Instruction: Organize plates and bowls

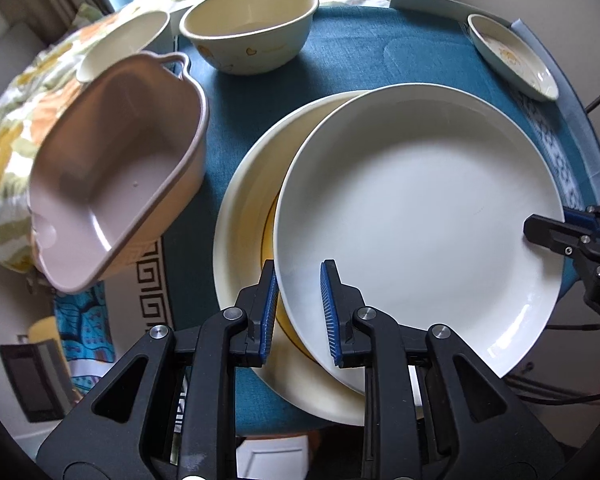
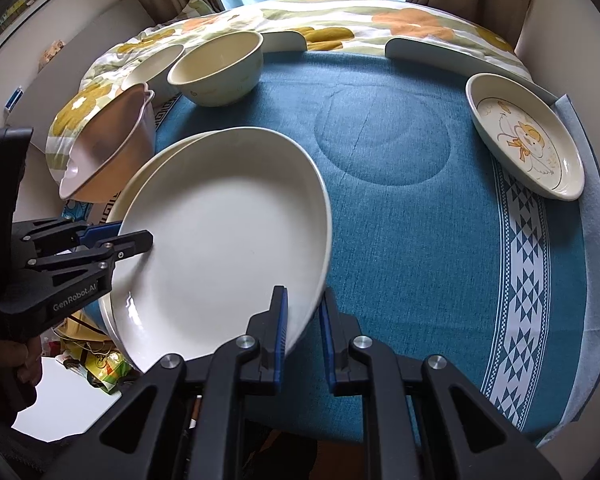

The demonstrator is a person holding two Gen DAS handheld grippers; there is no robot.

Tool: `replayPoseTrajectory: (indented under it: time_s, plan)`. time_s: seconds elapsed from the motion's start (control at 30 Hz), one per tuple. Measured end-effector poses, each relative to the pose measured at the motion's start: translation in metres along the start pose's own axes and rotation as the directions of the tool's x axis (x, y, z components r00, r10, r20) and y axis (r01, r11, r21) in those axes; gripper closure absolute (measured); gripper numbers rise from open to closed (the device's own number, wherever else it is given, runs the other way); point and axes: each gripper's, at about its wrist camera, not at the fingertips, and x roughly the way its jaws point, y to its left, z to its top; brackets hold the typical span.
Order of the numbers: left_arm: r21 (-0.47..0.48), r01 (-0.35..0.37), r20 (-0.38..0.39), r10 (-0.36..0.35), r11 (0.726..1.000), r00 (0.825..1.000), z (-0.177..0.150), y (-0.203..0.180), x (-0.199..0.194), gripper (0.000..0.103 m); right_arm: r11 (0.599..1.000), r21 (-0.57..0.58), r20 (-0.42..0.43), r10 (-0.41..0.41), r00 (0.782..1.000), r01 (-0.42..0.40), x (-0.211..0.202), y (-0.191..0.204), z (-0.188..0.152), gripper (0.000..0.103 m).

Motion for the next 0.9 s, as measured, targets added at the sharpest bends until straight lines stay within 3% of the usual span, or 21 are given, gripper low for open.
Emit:
replayPoseTrajectory:
  time_s: [0.17,0.43,0.53,0.9]
  plan:
    - [0.080,-0.133,0.037,0.130,0.988,0.991,-0.004,-0.013,-0.003,0.084,0.999,-0.031,-0.003,-0.035,0.999,0.035,0.003,0.007,0.001,0.089]
    - [0.128,-0.235,0.068,0.228,0.963,0.971,-0.007,-0.020,-0.003,0.084,0.990,-0.094,0.005,-0.104,0.995,0.104,0.005,0.018,0.003,0.089]
    - [0.136,-0.258,0.074,0.250,0.957,0.965,-0.006,-0.023,-0.002,0.084,0.981,-0.125,0.017,-0.144,0.989,0.145,0.005,0.024,0.002,0.089]
    - [0.143,-0.324,0.095,0.313,0.935,0.945,-0.009,-0.027,-0.005,0.084,0.971,-0.164,0.020,-0.170,0.985,0.171,0.005,0.029,0.003,0.089]
